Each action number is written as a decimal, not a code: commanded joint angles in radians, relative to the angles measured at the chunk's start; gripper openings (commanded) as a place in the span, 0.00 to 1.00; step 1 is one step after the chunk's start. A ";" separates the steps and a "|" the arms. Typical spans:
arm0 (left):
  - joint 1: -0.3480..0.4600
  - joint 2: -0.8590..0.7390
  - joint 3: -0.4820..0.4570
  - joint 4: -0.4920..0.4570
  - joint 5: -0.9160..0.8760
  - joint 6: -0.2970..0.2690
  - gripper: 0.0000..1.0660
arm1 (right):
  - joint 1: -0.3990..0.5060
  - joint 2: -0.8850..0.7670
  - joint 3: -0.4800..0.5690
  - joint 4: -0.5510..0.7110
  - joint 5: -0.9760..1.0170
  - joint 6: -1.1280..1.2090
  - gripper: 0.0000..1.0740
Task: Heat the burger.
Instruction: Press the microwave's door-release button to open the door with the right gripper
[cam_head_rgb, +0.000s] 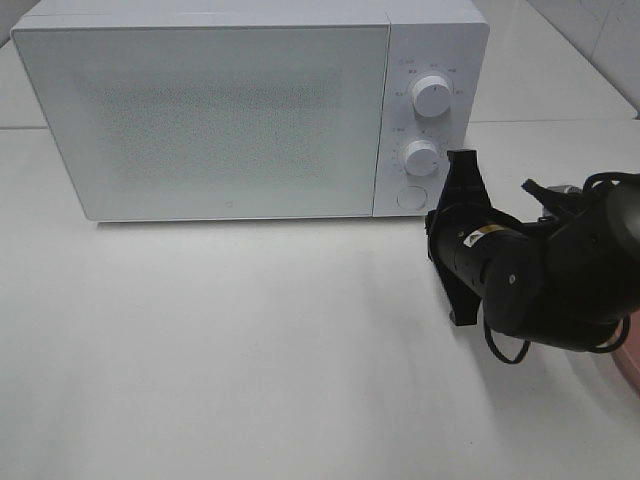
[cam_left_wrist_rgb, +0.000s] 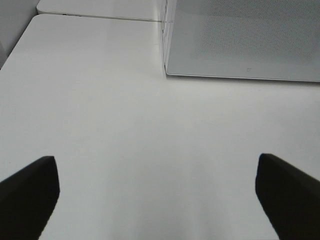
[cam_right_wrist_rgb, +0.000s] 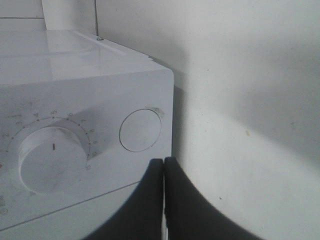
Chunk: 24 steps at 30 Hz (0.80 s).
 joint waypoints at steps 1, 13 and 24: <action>-0.005 -0.014 0.003 -0.008 -0.014 -0.002 0.94 | -0.038 0.034 -0.049 -0.047 0.007 0.011 0.00; -0.005 -0.014 0.003 -0.008 -0.014 -0.002 0.94 | -0.100 0.123 -0.151 -0.119 0.036 0.051 0.00; -0.005 -0.014 0.003 -0.008 -0.014 -0.002 0.94 | -0.112 0.191 -0.241 -0.120 0.051 0.055 0.00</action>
